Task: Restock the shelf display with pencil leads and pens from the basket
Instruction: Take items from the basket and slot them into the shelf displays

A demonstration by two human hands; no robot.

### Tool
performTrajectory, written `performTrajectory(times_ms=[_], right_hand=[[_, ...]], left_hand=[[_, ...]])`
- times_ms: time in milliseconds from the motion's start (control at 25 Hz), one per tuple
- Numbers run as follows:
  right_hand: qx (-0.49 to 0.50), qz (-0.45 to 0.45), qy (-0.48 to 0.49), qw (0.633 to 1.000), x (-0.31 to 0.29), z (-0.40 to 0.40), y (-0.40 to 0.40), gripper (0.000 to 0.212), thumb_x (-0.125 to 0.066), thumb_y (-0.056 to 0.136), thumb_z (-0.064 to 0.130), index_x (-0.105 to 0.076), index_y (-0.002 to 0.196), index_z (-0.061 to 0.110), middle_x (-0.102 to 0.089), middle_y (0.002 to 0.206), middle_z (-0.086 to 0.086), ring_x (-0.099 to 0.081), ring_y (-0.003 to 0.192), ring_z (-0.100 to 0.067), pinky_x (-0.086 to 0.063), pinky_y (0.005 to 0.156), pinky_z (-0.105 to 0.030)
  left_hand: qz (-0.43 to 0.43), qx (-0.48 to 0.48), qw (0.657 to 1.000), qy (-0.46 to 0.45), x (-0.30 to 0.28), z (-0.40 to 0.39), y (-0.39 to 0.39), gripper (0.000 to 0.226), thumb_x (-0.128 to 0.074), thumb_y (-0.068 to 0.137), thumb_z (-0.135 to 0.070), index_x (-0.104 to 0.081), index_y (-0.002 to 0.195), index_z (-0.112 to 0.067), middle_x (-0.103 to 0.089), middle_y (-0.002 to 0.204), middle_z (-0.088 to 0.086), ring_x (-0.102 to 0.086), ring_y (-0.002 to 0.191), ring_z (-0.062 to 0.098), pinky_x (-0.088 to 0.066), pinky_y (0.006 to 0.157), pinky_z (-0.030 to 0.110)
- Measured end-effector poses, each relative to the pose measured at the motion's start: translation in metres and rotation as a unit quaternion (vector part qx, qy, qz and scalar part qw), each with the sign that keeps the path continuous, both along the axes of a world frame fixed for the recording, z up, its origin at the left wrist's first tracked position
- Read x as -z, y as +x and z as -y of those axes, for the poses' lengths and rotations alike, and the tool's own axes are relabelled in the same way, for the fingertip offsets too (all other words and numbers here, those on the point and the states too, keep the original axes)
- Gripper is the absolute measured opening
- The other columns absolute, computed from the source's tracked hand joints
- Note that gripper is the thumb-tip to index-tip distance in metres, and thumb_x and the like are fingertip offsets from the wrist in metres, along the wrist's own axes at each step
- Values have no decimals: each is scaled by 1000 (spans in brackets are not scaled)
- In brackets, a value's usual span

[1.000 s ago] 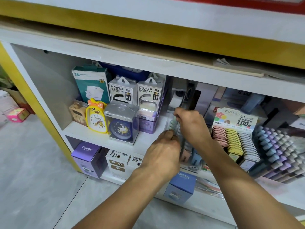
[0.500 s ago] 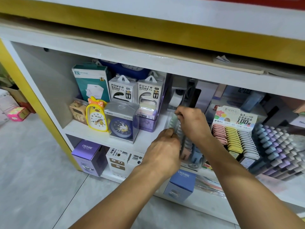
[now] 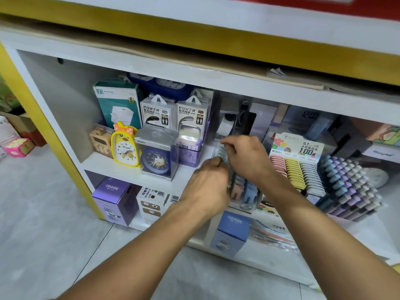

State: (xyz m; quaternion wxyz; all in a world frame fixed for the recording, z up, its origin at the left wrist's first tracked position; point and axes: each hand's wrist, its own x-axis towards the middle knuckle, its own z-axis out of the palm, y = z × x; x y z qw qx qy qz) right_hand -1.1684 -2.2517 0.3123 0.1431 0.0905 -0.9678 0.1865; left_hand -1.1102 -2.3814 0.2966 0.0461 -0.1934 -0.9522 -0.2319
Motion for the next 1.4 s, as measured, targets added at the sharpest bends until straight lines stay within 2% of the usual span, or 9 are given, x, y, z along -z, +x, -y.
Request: performTrajectory(times_ms=[160, 320, 400, 520, 680, 880, 1000, 1120, 1400], right_hand=[[-7, 29, -91, 995, -9, 2, 63, 25, -55, 89, 13, -75, 98, 23, -75, 97, -2, -68, 92, -21, -54, 83, -33], [-6, 186, -54, 981, 24, -14, 144, 18, -55, 83, 8, -69, 81, 20, -70, 76, -2, -68, 73, -22, -55, 69, -30], [-37, 315, 8, 948, 62, -25, 181, 16, -55, 85, 6, -68, 80, 13, -71, 73, -4, -70, 66, -18, -54, 63, -27], [-63, 444, 51, 892, 133, -38, 220, 15, -56, 86, 3, -71, 89, 4, -74, 80, -11, -73, 64, -18, -54, 53, -23], [-73, 509, 142, 846, 231, -58, 245, 19, -61, 88, 3, -70, 102, -5, -73, 97, -21, -73, 83, -28, -60, 71, -38], [-79, 485, 197, 848, 329, -86, 283, 32, -57, 92, 5, -57, 124, 5, -57, 127, -16, -58, 114, -33, -48, 89, -37], [-94, 473, 256, 838, 367, -91, 293, 55, -60, 88, 1, -44, 140, 10, -45, 140, -11, -60, 114, -33, -53, 85, -41], [-140, 450, 308, 826, 387, -92, 291, 63, -58, 92, 5, -31, 149, 10, -32, 153, -12, -60, 115, -33, -54, 84, -43], [-177, 437, 322, 821, 409, -90, 283, 48, -61, 92, 9, -42, 136, 10, -45, 131, -12, -65, 96, -32, -48, 64, -38]], left_hand=[[-33, -11, 999, -9, -8, 4, 21, 22, -58, 79, -10, -60, 100, -12, -57, 100, 9, -59, 97, 33, -34, 68, 30], [103, 46, 990, -83, 17, 3, 61, 20, -58, 81, -13, -64, 100, -11, -69, 101, 11, -64, 95, 31, -52, 73, 36], [225, 122, 956, -140, 46, 0, 86, 22, -58, 83, -11, -67, 102, -5, -72, 87, 11, -68, 83, 27, -57, 71, 39], [363, 186, 883, -230, 101, -5, 111, 21, -58, 86, -10, -66, 103, 2, -67, 66, 6, -65, 50, 16, -55, 49, 27], [403, 170, 857, -272, 182, -17, 132, 20, -62, 86, -9, -60, 69, -1, -64, 64, 13, -63, 49, 19, -62, 64, 36], [365, 205, 861, -287, 278, -42, 177, 34, -61, 83, -7, -38, 60, -15, -59, 82, 20, -62, 79, 28, -51, 69, 35], [365, 224, 861, -274, 331, -56, 206, 10, -61, 85, -8, -53, 80, -12, -63, 96, 8, -63, 91, 26, -52, 72, 33], [353, 253, 857, -277, 371, -75, 237, 24, -63, 87, -9, -62, 111, -9, -64, 105, 8, -63, 99, 27, -54, 82, 39], [271, 279, 864, -319, 406, -107, 278, 40, -58, 92, -14, -50, 129, 1, -60, 122, 19, -59, 111, 35, -49, 89, 43]])
